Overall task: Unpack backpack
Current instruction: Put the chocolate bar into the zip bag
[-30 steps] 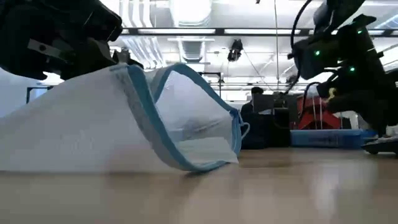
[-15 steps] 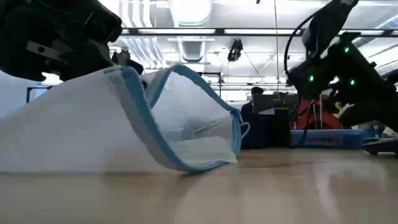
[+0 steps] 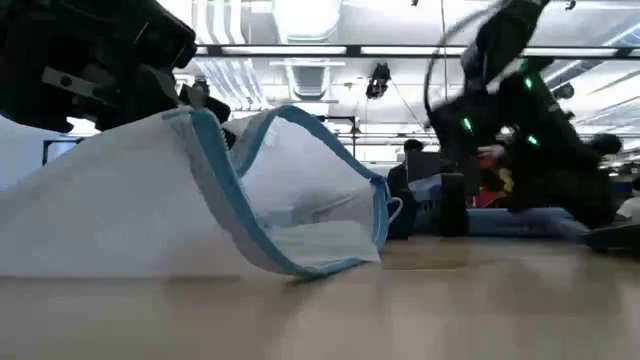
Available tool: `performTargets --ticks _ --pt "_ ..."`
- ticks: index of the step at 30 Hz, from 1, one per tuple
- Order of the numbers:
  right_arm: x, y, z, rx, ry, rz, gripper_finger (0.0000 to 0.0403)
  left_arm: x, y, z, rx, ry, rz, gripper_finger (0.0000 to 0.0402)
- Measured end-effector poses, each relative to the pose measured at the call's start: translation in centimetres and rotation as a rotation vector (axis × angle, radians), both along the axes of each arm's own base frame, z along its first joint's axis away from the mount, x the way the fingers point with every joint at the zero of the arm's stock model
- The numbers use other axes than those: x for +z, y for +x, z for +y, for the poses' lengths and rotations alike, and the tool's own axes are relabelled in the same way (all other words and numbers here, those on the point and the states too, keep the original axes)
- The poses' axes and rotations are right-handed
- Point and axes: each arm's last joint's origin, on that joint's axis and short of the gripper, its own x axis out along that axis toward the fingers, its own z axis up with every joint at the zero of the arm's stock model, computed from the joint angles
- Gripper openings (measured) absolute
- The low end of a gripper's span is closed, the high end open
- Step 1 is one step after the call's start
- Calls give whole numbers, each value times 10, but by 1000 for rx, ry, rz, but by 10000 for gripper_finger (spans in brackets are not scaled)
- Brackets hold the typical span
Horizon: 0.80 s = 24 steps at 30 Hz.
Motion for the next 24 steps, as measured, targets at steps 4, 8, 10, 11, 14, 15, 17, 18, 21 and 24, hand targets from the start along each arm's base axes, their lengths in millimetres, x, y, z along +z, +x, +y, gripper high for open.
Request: performTargets --ticks 4,8,10,11,14,15,17,18,21,24 --pt "23 20 22 115 -55 -112 4 0 0 0 0 0 0 0" --pt "39 30 47 212 -113 -193 23 0 0 0 1 0 0 0" --pt "42 31 56 221 -117 -207 47 0 0 0 0 -1 -1 0" --pt "43 30 60 226 -118 -210 64 0 0 0 1 -2 0 0" --pt "41 24 65 232 -106 -199 127 0 0 0 2 -3 0 0" --pt "38 21 65 233 -101 -184 149 0 0 0 2 -4 0 0" --pt "32 15 63 232 -101 -157 193 0 0 0 2 -3 0 0" --pt "28 11 61 225 -104 -144 213 0 0 0 2 -4 -1 0" --pt "14 1 52 199 -111 -84 262 0 0 0 3 -5 -1 0" --pt "0 -5 44 189 -93 -80 291 0 0 0 3 -7 0 0"
